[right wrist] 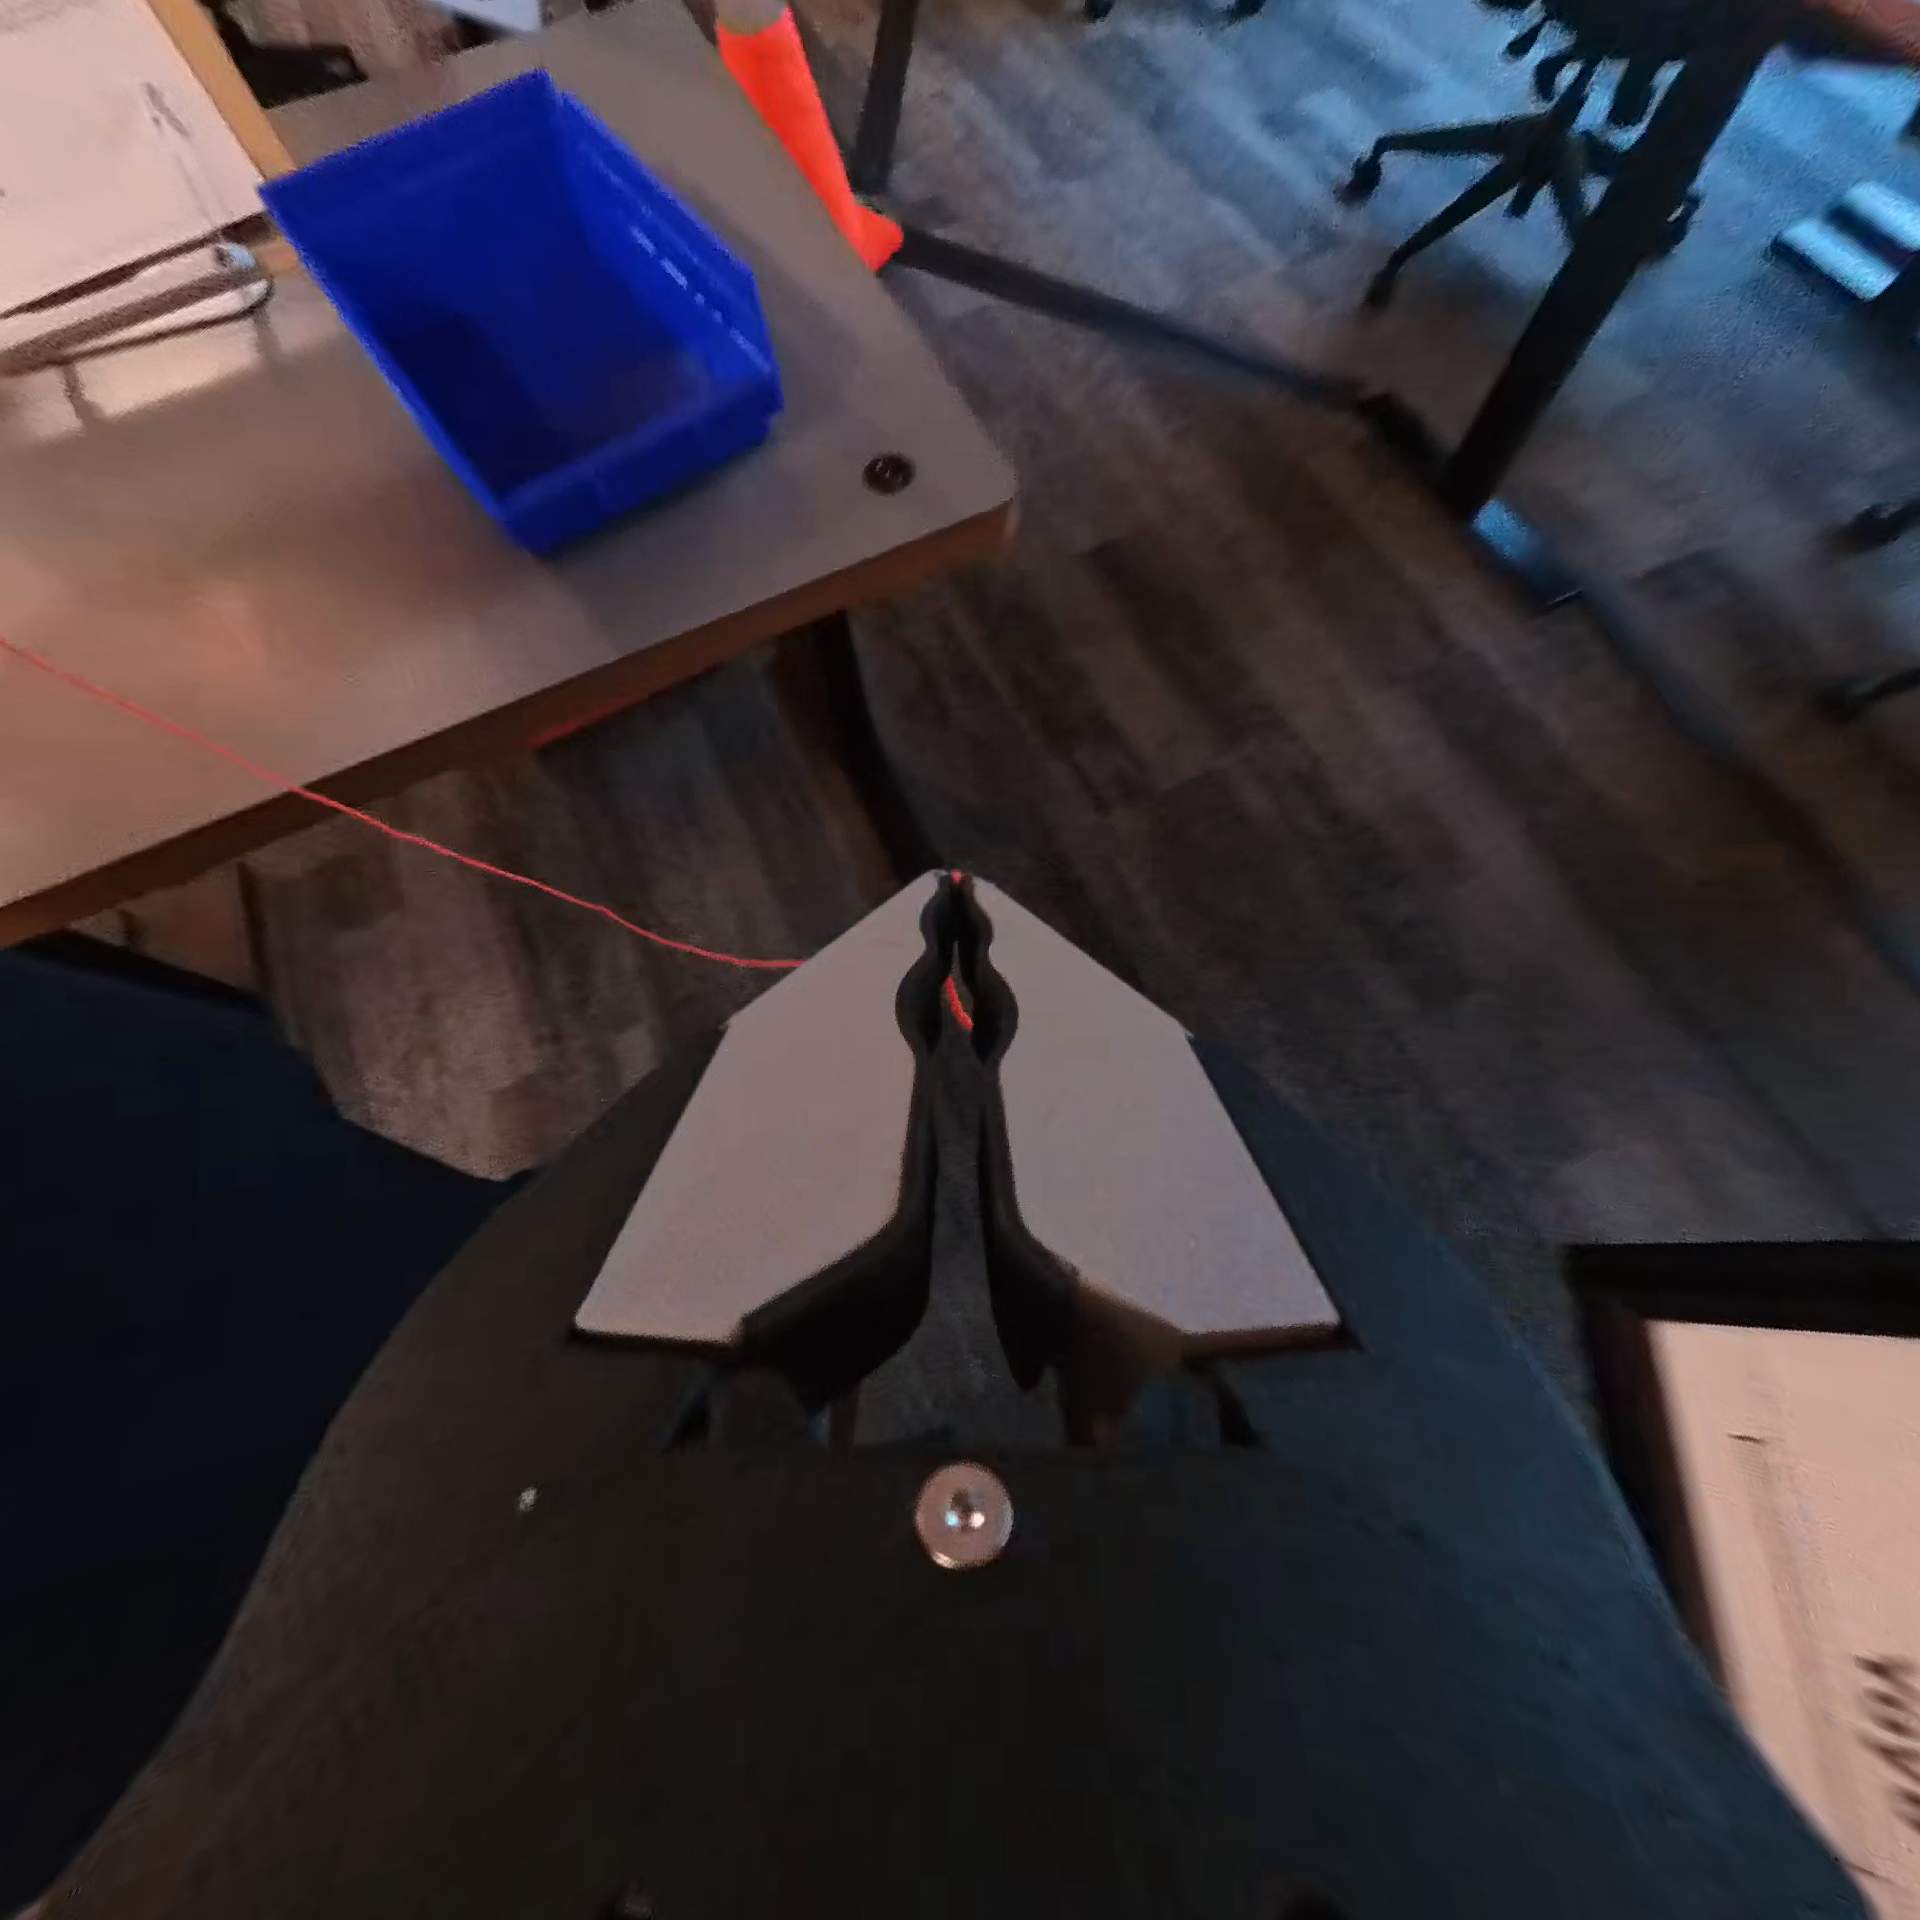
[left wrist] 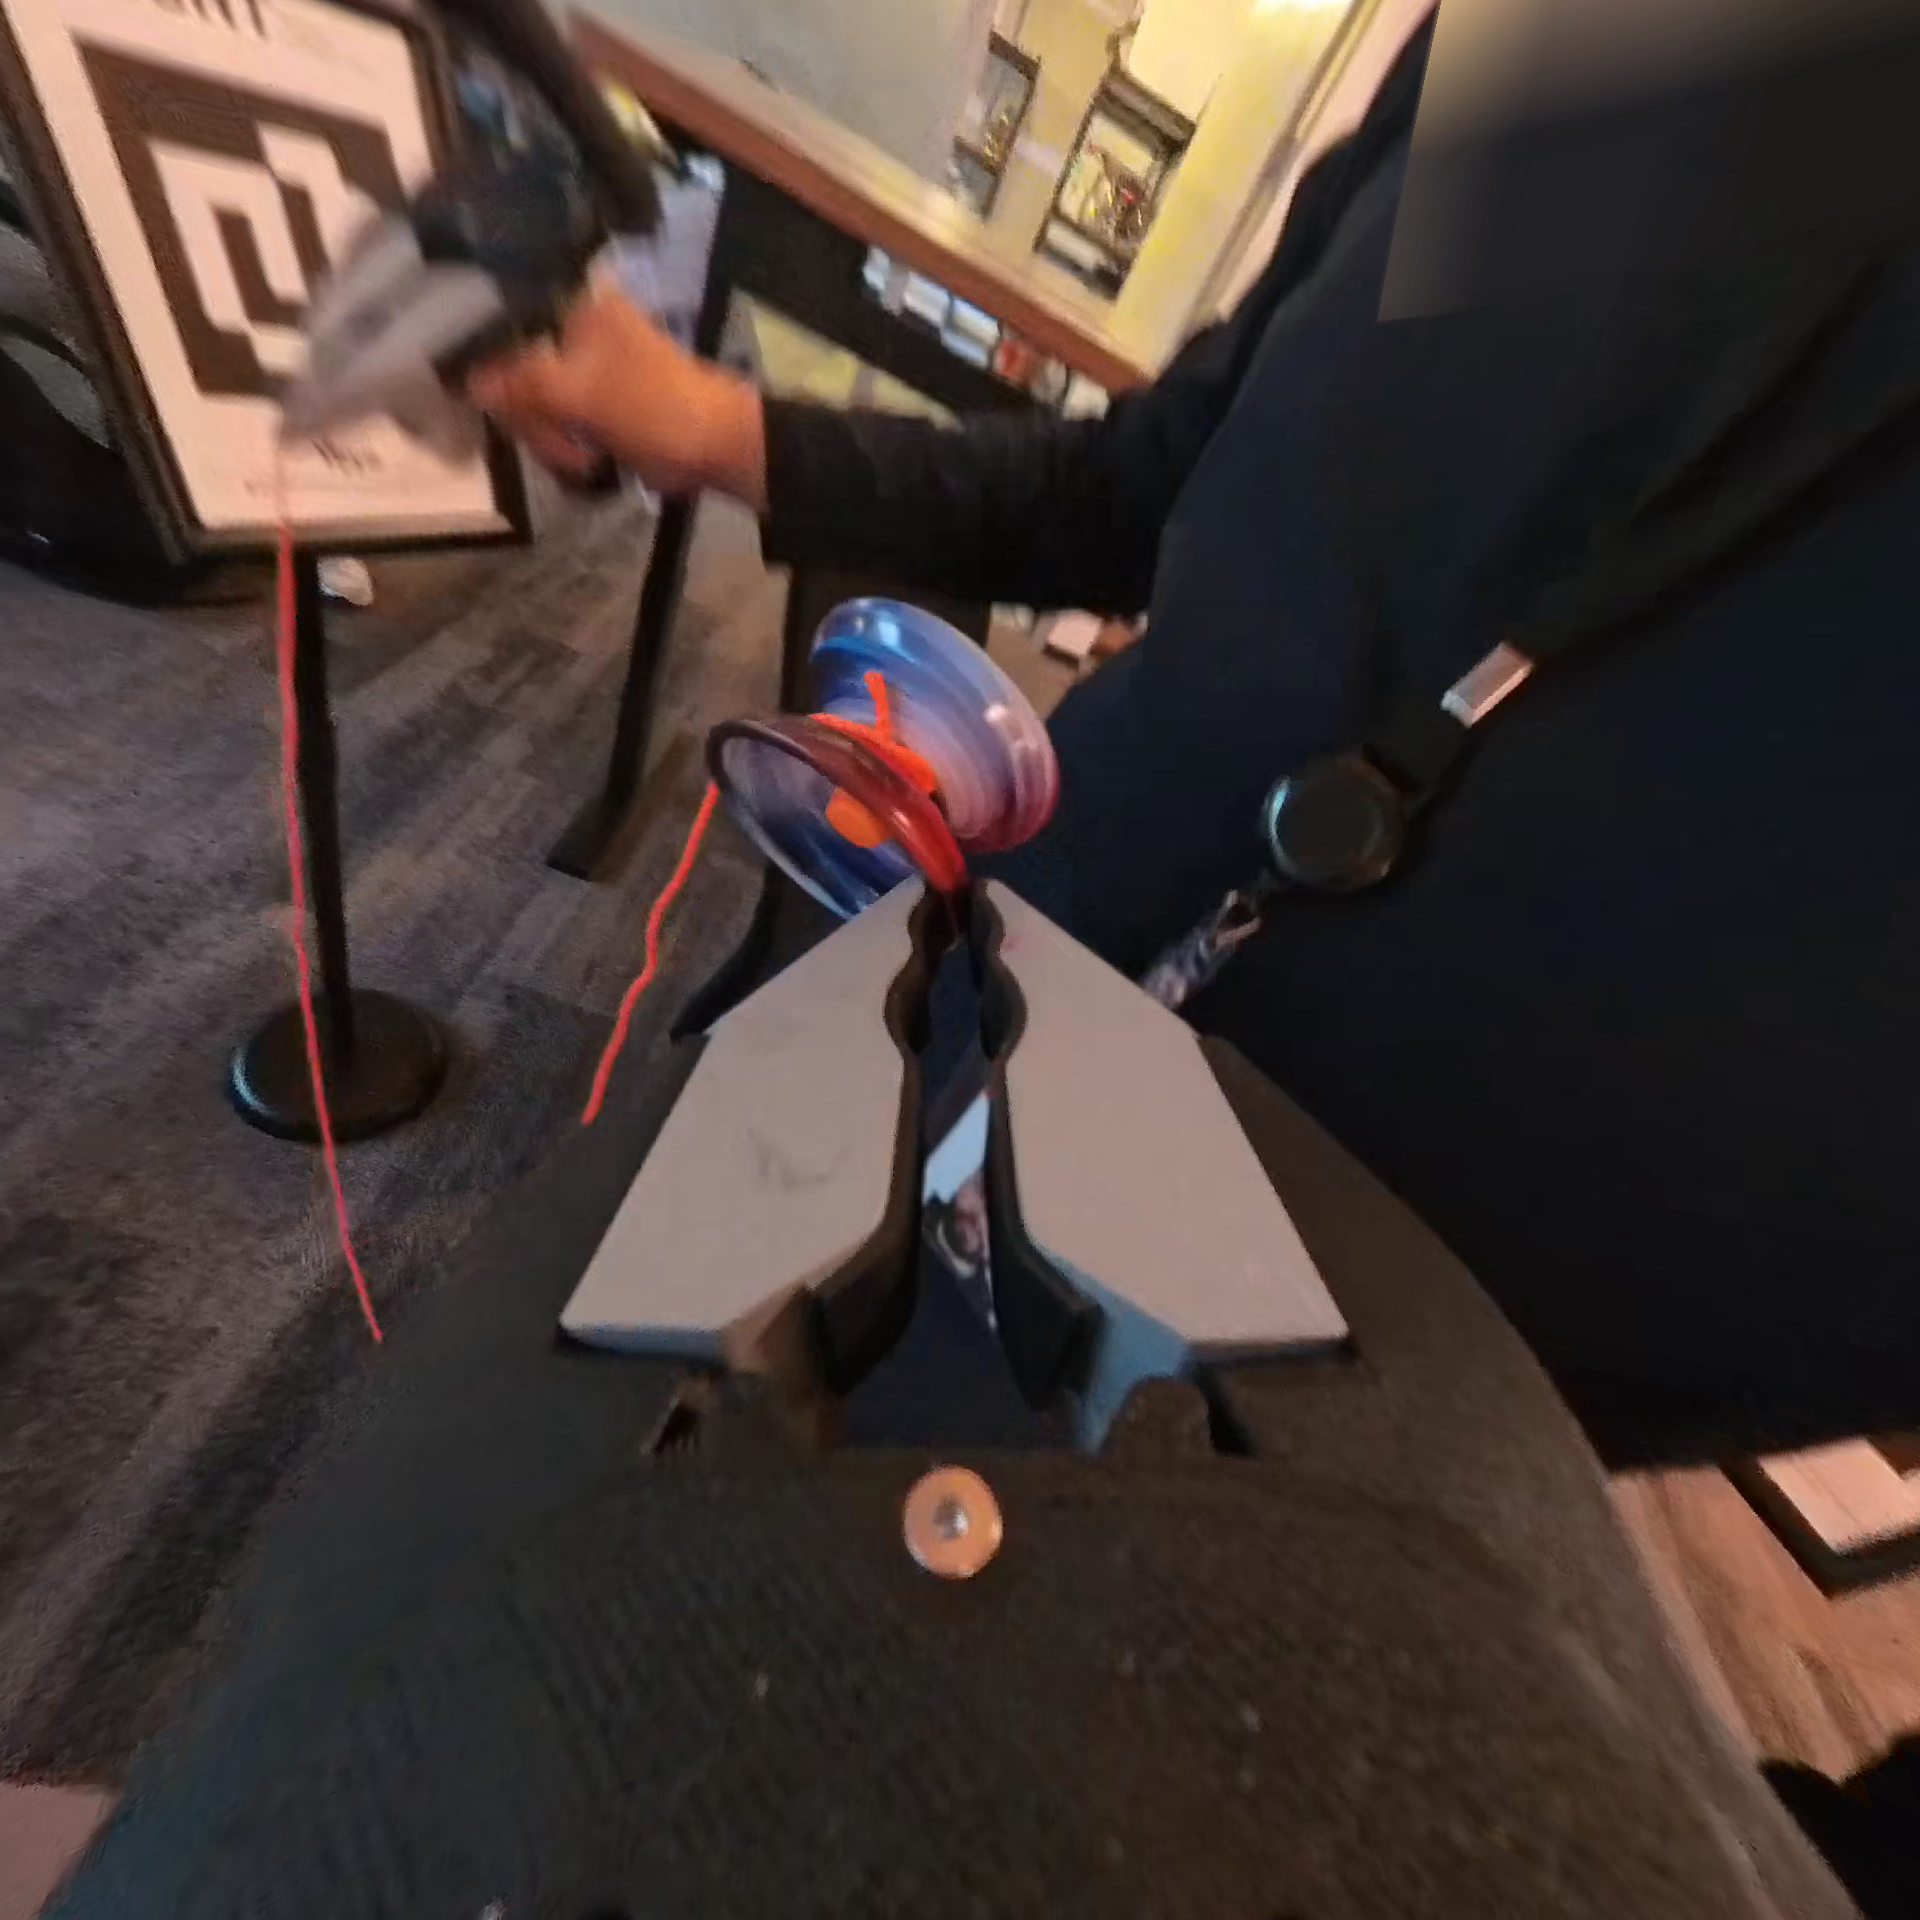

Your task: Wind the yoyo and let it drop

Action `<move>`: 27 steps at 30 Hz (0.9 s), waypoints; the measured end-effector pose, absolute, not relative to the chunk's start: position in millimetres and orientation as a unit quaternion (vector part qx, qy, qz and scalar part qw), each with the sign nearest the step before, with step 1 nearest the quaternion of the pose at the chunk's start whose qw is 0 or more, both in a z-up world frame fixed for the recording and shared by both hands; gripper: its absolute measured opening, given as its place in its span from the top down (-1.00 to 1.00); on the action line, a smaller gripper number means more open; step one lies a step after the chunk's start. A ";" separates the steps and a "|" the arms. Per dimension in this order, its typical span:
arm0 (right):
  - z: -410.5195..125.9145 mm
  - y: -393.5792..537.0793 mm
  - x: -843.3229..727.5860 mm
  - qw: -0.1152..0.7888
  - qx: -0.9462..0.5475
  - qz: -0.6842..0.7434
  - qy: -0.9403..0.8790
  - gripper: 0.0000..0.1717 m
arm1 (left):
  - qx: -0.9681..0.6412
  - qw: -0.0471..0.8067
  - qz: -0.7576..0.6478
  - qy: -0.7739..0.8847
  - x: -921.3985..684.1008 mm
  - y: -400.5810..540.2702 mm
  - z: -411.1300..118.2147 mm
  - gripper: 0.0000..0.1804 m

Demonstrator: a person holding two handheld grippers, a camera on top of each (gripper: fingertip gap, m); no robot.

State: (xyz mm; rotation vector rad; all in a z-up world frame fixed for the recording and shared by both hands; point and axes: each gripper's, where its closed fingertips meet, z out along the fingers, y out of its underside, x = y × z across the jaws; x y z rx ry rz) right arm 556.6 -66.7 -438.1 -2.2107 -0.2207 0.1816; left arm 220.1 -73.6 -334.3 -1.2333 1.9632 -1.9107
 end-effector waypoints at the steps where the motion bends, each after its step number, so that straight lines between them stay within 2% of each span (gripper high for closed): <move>1: -451.7 -68.0 550.4 0.437 -0.892 0.082 -0.081 1.00 | -0.409 0.084 -0.645 0.640 227.0 -72.2 -324.2 0.98; 6: -491.0 -79.3 512.3 0.426 -0.893 0.134 -0.060 1.00 | -0.445 0.172 -0.649 0.592 270.2 -52.3 -283.2 0.97; 11: -506.9 -91.2 476.2 0.416 -0.891 0.173 -0.055 1.00 | -0.447 0.248 -0.625 0.590 306.9 -38.4 -240.1 0.98; 17: -509.5 -105.0 429.2 0.408 -0.877 0.249 -0.040 1.00 | -0.290 0.458 -0.505 0.672 332.2 -73.0 -187.6 0.98; 22: -506.2 -114.5 395.2 0.399 -0.871 0.280 -0.056 1.00 | -0.277 0.456 -0.520 0.667 351.4 -86.6 -154.8 0.99; 27: -475.5 -112.7 352.3 0.419 -0.846 0.314 -0.100 1.00 | -0.306 0.484 -0.501 0.649 372.0 -66.7 -146.5 0.97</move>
